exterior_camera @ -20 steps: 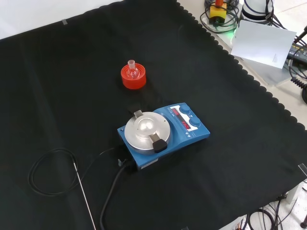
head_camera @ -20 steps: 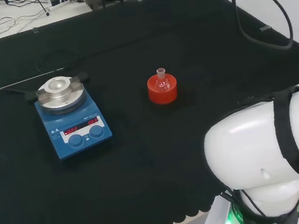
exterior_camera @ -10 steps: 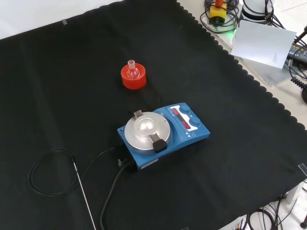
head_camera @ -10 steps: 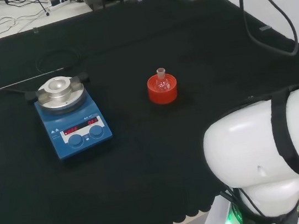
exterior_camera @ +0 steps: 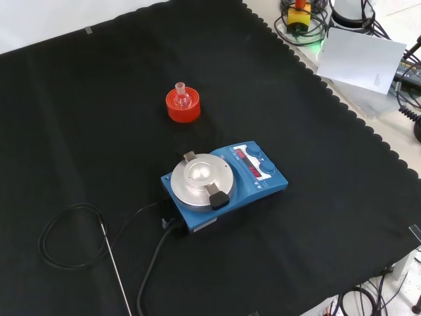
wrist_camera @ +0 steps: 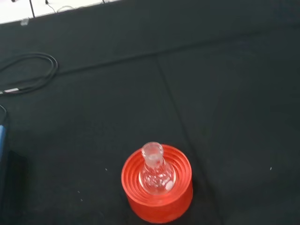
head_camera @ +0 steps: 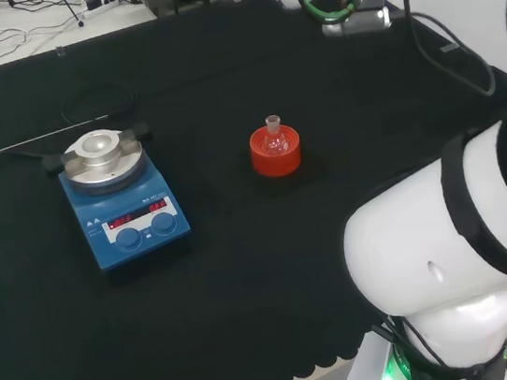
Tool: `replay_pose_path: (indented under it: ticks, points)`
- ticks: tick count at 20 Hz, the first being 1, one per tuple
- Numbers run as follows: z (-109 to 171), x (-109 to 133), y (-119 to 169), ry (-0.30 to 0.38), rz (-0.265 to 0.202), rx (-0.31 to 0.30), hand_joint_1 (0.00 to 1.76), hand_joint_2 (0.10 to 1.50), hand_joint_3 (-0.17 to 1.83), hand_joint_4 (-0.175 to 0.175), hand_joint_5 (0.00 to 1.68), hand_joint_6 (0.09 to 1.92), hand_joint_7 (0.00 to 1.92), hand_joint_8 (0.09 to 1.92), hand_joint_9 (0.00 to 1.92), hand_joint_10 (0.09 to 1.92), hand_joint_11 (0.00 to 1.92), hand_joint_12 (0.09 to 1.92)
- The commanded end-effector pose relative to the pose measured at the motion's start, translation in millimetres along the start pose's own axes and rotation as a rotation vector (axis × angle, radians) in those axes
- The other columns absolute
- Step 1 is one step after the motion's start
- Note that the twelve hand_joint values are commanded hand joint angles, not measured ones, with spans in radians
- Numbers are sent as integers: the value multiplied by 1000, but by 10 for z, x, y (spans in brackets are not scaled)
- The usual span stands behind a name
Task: Pick up the round-bottom flask.
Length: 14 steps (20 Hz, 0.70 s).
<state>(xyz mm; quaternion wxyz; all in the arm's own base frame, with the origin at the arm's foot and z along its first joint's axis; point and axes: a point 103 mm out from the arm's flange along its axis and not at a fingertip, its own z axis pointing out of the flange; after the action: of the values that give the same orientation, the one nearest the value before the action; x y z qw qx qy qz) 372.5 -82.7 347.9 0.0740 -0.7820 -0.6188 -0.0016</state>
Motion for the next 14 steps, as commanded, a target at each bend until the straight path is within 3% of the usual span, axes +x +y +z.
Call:
replay_pose_path:
  ticks: [1,9,14]
  points:
    - [815,-356,484,66,32,43,479,1183,250,-34,458,302,140,638,287,720,40,1410]
    - [1467,-331,591,74,37,117,573,1005,319,-30,442,237,152,661,309,717,44,1412]
    - [1755,-251,643,78,31,117,690,888,375,-29,474,211,173,673,335,718,57,1410]
